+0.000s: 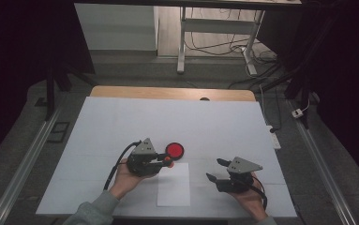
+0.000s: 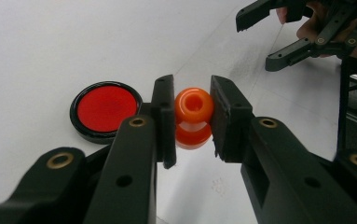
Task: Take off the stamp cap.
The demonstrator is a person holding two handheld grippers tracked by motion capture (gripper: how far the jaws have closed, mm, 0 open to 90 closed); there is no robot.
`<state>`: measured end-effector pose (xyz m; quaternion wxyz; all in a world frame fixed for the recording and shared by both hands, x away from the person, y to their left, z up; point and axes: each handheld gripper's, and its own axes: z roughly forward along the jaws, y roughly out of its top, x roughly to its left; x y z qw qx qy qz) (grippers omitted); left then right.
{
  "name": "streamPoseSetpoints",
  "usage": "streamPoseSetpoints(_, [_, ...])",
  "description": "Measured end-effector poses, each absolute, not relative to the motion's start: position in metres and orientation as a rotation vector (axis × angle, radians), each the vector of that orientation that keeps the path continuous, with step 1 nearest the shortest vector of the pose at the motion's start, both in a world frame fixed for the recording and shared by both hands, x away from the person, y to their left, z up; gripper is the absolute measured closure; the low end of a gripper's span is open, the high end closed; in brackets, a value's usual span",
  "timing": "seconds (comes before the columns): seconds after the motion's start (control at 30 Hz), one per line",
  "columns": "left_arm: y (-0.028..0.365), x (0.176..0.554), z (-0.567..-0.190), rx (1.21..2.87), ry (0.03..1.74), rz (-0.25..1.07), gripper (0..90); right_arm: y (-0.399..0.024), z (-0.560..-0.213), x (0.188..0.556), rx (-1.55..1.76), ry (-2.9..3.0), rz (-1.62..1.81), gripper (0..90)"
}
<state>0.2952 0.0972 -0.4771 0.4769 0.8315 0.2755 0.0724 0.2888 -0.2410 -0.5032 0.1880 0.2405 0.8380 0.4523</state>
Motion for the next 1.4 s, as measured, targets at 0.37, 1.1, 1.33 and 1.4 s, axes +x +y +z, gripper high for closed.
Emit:
streamPoseSetpoints(0.37, [0.096, 0.295, -0.478, 2.034, 0.671, 0.170, 72.2, -0.226, -0.503, 0.287, 0.662, 2.375, 1.278, 31.9])
streamPoseSetpoints(1.1, [0.093, 0.295, -0.478, 2.041, 0.663, 0.166, 72.2, -0.202, -0.507, 0.288, 0.607, 2.404, 1.281, 32.0])
streamPoseSetpoints(1.33, [0.093, 0.295, -0.478, 2.040, 0.661, 0.166, 72.3, -0.188, -0.507, 0.289, 0.582, 2.413, 1.289, 32.2])
streamPoseSetpoints(1.4, [0.092, 0.295, -0.478, 2.040, 0.661, 0.166, 72.3, -0.183, -0.507, 0.289, 0.572, 2.418, 1.284, 32.3])
